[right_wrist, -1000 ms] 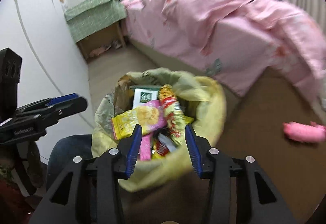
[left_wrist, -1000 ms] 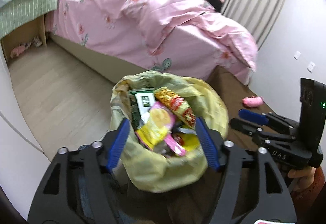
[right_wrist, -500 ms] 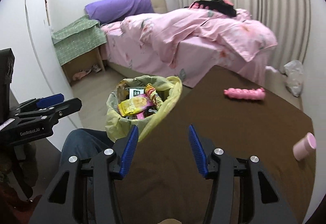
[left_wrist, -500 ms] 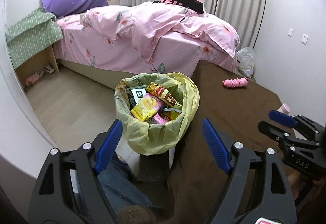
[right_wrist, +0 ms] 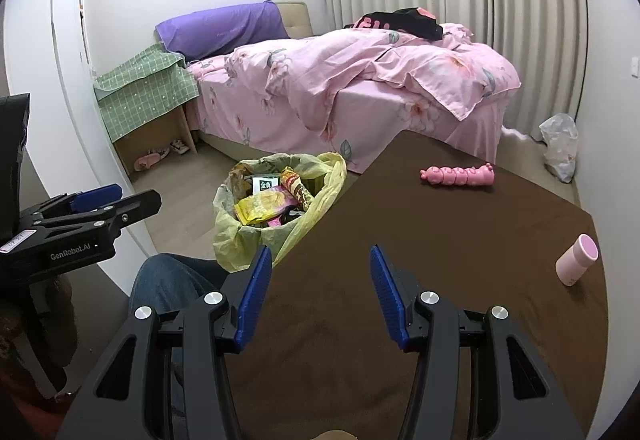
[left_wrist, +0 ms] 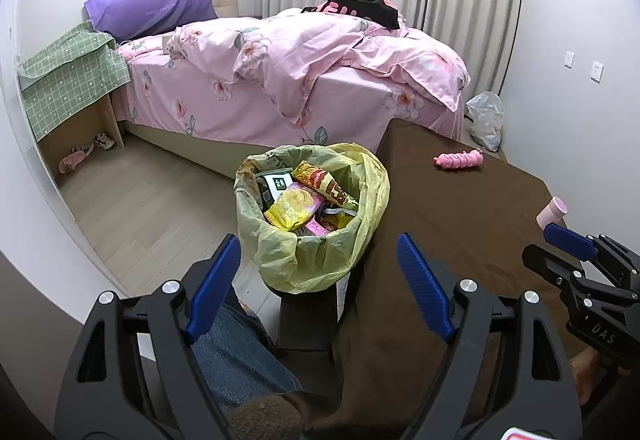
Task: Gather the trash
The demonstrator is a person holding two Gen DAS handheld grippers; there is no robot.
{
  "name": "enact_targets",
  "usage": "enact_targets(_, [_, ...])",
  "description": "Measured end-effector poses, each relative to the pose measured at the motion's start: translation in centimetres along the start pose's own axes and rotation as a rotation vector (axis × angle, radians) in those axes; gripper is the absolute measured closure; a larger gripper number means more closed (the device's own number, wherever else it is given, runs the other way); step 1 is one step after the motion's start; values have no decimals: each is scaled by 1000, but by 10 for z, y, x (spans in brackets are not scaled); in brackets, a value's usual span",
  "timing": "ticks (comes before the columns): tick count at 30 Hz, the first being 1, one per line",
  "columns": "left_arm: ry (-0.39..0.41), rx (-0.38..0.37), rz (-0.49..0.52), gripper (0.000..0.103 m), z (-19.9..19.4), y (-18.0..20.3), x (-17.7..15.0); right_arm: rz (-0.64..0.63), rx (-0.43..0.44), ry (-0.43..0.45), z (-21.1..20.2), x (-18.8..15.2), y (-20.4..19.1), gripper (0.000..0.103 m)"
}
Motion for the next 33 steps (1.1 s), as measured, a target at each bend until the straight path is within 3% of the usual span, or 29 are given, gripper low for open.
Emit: enact_targets(33, [-26,15,-17,27,3,-5,-12,0,11,-22,8,-4,-9,55])
Point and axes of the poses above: each gripper's, at about its wrist camera, not at the fingertips, and z roughly the way its jaws point, y to its right, x to its top, the point moved 4 cm from there along z, roughly the way its jaws point, and after that the axes turned 11 degrees about -y, right-handed, at the moved point
